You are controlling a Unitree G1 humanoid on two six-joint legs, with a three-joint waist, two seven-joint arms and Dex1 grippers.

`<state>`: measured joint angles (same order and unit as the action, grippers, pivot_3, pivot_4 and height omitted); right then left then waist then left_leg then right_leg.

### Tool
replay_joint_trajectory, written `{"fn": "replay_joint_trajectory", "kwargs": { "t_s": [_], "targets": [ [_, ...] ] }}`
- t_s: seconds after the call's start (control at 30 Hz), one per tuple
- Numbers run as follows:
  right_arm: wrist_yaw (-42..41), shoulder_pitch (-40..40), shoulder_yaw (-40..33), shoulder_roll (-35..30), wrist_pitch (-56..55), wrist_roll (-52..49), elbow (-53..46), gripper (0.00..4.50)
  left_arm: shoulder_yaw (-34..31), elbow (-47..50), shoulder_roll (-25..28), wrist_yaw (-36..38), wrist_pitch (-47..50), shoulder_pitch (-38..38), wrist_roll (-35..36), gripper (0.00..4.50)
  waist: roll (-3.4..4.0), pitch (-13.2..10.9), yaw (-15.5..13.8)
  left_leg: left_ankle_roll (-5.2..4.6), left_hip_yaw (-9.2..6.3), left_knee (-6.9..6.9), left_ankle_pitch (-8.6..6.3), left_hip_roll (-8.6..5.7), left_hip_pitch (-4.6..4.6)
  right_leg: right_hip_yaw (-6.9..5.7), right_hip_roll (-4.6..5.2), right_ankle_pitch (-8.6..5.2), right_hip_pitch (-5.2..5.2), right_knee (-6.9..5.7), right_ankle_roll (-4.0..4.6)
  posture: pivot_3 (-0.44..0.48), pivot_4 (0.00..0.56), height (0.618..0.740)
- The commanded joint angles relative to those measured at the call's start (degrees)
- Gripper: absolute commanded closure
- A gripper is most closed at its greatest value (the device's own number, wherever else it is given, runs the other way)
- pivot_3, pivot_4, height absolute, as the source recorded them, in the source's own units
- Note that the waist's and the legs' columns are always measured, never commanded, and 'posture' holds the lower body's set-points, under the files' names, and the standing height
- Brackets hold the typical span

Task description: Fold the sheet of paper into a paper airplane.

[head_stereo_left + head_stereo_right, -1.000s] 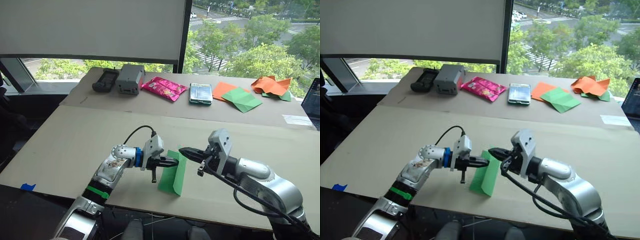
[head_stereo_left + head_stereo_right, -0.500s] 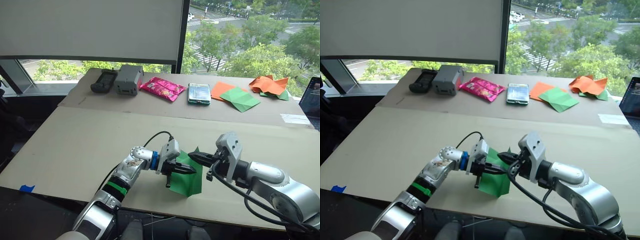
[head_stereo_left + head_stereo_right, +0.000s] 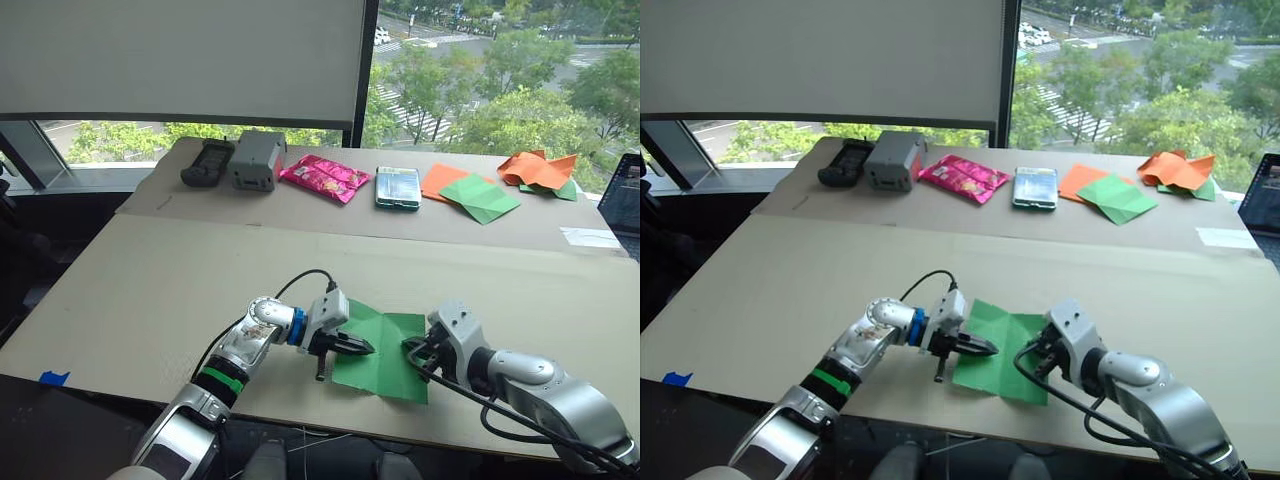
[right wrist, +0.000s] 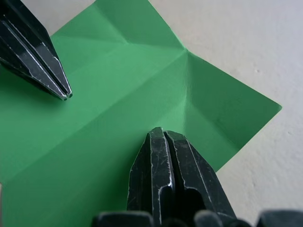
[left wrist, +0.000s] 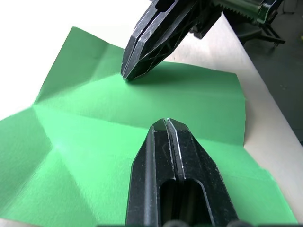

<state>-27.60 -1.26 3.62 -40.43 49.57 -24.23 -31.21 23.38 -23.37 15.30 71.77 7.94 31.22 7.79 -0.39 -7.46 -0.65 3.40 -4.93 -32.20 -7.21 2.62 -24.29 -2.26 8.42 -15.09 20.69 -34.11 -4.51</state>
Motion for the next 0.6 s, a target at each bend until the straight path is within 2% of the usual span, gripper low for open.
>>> {"fn": "replay_joint_trajectory", "kwargs": {
  "t_s": [0.03,0.4,0.6],
  "targets": [
    [-0.4,-0.8,0.2,0.6,-2.9,1.9,0.5,4.46,0.0,-1.5,0.7,-1.9,-3.4,-0.4,-2.5,4.5,0.0,0.0,0.0,0.01,0.0,-0.01,0.0,0.0,-0.01,0.0,0.0,0.0,0.0,0.0,0.0,0.0,0.15,0.713],
    [0.3,-2.8,2.5,1.7,-4.7,6.4,3.2,4.46,3.1,-4.8,3.2,-6.2,-9.8,-3.3,-9.8,4.5,0.01,0.5,0.0,0.05,0.0,-0.06,-0.03,0.01,0.22,0.0,0.01,-0.01,-0.31,0.05,0.0,0.0,0.15,0.713],
    [1.5,-2.5,-0.4,5.3,-6.9,5.3,2.1,4.46,-0.1,0.3,4.6,-6.0,-8.2,-5.1,-6.1,4.5,-0.04,0.5,0.5,0.07,0.0,-0.01,-0.05,0.07,0.41,0.0,0.01,-0.02,-0.4,0.03,0.01,0.0,0.15,0.713]
  ]
}}
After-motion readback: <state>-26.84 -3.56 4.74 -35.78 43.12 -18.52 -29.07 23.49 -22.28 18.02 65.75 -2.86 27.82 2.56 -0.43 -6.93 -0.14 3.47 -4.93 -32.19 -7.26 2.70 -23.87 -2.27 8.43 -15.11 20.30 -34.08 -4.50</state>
